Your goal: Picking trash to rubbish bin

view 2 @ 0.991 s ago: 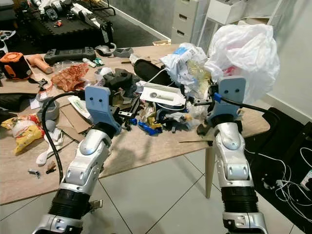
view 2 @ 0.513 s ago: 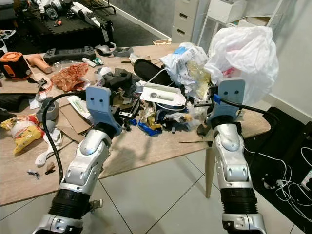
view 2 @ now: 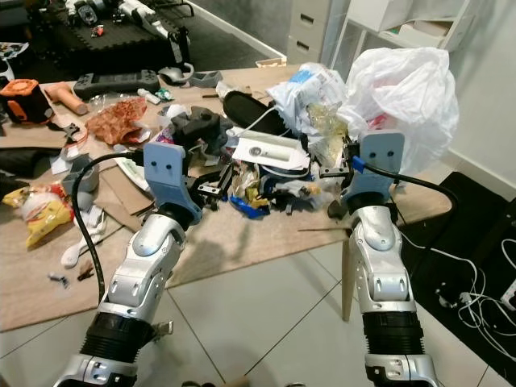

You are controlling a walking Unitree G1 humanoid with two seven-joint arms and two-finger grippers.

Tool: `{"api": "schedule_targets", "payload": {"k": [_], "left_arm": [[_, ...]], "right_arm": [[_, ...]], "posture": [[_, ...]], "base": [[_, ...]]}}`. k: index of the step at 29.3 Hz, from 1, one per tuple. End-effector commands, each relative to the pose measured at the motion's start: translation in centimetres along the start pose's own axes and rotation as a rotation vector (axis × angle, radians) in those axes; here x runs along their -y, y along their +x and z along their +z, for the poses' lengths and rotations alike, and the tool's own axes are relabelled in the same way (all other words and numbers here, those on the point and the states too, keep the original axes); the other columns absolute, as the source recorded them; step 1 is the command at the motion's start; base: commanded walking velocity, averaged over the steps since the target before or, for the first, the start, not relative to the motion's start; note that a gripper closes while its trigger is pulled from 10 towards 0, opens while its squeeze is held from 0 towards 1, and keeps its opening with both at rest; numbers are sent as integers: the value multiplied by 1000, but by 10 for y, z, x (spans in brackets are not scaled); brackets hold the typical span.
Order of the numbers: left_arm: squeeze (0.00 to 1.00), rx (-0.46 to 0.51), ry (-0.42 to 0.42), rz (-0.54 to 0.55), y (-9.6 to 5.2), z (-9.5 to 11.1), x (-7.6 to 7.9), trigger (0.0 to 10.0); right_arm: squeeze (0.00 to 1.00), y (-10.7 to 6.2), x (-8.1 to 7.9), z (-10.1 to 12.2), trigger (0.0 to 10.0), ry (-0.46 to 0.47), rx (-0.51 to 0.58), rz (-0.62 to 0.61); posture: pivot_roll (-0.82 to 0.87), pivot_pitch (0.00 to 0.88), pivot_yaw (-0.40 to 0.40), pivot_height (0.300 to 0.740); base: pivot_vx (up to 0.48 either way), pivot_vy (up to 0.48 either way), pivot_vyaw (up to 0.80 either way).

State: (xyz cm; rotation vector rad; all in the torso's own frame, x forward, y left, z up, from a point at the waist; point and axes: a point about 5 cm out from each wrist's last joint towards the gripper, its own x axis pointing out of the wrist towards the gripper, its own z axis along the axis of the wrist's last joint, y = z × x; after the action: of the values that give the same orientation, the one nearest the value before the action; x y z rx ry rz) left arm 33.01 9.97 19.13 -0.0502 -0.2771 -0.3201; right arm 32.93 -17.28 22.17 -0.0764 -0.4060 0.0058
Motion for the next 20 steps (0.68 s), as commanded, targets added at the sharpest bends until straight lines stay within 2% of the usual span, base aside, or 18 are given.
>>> {"api": "schedule_targets", "payload": {"k": [1,10,20], "left_arm": [[0,-11,-5,-16,-1,-1,3,10000],[0,-14,-5,-19,-1,-1,3,10000],[0,-38,1,-33,-1,-3,4,10000]], "right_arm": [[0,-4,3,-1,10000,8,-9,-18],[0,-5,2,-3,10000,13,-14,-18],[0,-6,1,-3,10000,21,-19,-19]], "posture": [[-30,122,-29,740],[-30,122,-29,740],[-29,124,-28,740]], "base": [[-409,0,0],[-403,0,0],[0,0,0]]}}
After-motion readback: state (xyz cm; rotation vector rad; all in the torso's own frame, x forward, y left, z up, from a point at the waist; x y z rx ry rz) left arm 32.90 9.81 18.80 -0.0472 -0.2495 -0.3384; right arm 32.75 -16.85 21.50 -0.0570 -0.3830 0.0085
